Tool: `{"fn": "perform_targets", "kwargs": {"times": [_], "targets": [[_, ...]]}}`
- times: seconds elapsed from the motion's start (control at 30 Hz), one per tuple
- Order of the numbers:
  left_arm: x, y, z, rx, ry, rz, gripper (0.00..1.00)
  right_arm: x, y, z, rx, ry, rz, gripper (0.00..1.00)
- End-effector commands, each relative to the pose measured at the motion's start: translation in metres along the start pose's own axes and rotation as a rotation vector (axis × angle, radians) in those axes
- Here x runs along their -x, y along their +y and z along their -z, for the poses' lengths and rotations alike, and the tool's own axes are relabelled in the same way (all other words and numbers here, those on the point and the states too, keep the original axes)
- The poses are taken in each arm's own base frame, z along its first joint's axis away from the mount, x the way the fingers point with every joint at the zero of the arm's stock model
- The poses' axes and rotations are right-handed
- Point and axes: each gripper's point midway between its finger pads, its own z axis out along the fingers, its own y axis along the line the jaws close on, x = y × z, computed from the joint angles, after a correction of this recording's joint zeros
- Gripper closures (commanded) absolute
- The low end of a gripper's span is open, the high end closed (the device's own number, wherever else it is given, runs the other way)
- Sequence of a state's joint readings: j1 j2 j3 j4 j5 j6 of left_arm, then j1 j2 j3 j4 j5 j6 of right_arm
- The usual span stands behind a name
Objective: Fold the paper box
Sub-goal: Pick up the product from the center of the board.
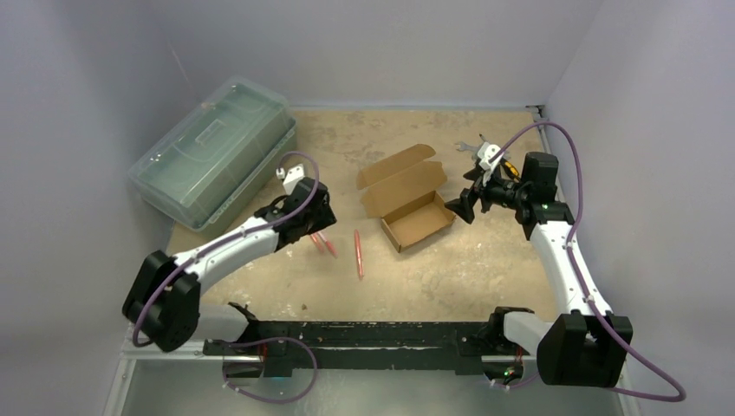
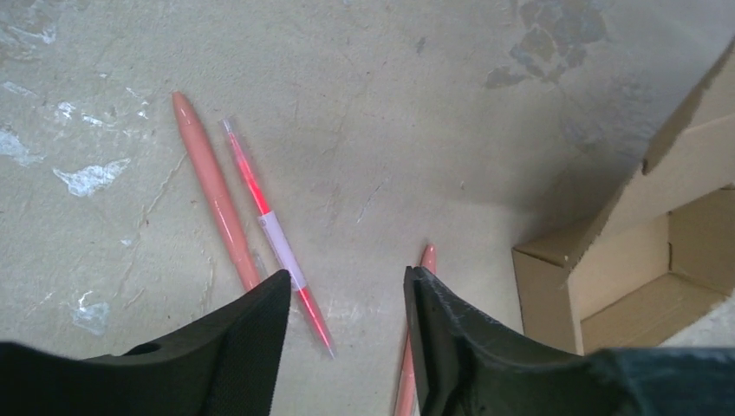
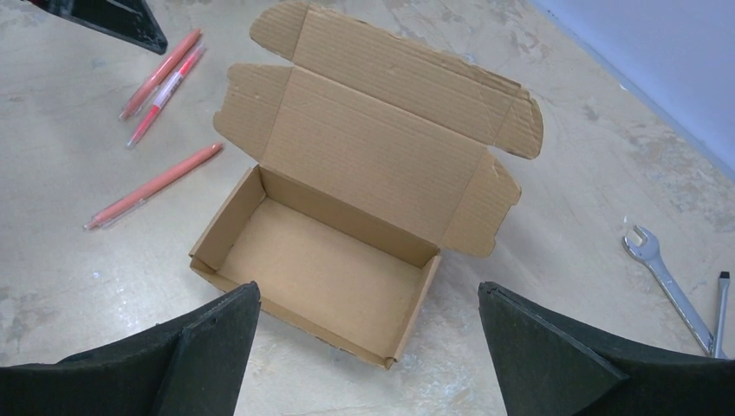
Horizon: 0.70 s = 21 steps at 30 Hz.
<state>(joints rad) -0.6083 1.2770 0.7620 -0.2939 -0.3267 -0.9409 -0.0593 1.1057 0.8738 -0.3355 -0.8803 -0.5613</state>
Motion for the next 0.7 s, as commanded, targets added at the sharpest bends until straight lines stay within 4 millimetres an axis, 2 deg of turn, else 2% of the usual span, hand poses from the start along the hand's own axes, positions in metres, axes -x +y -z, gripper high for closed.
{"fn": "perform_targets", "kwargs": {"times": [0.0,0.2,0.67], "targets": [[-0.004,0.003,-0.011,0.134,0.082,0.015,0.52,0.004,-0.001,0.003,-0.016,-0.018,0.023,0.01],[-0.013,0.012,-0.028,0.213,0.081,0.061,0.56,0.004,-0.001,0.003,-0.018,-0.018,0.022,0.01],[-0.029,0.029,-0.038,0.265,0.071,0.11,0.66,0.003,-0.002,0.003,-0.024,-0.013,0.022,0.01]]}}
